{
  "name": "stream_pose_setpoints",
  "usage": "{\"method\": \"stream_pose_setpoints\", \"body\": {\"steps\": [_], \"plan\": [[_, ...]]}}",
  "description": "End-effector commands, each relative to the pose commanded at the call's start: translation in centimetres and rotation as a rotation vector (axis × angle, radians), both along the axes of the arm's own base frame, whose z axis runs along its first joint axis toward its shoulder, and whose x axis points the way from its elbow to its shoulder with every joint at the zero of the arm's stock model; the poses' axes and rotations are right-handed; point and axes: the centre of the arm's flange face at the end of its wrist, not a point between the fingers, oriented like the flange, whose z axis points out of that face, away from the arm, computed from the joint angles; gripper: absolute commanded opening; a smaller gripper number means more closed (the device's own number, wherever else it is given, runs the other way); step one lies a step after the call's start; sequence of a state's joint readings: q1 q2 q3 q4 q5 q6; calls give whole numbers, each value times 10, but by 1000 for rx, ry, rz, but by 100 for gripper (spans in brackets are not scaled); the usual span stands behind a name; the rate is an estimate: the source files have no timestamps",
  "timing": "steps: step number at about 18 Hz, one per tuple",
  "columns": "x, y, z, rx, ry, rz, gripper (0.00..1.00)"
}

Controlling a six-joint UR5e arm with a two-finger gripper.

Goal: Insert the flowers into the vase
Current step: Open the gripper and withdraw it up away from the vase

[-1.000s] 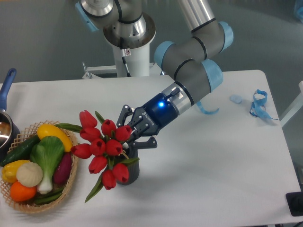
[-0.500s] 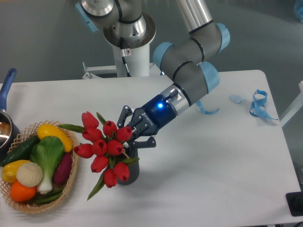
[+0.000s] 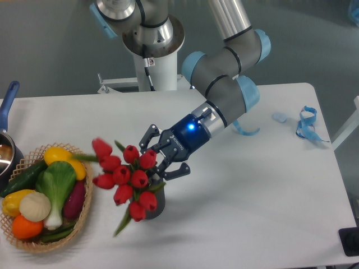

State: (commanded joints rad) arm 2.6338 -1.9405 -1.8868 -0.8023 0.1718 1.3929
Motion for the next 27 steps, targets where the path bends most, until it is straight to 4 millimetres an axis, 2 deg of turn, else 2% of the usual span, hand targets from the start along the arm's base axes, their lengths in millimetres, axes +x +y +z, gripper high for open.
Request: {"method": "stream_pose_setpoints", "body": {"steps": [3,7,12,16,19,21,23,25,27], "plan": [[-1,-1,1,0,3,3,100],[-15,-12,6,4,31,31,100],[-14,-38,15,-123,162,75,100],[-21,-51,40,-131,254,103,100],[-40,-85,72,-207,436,170,100],[-59,-119,91,-315,564,242,100],[-79,-144,113,-409,649,310,100],[-94,-164,124,-505,700,364,100],[-99,-175,135,-606,762,396,100]]}}
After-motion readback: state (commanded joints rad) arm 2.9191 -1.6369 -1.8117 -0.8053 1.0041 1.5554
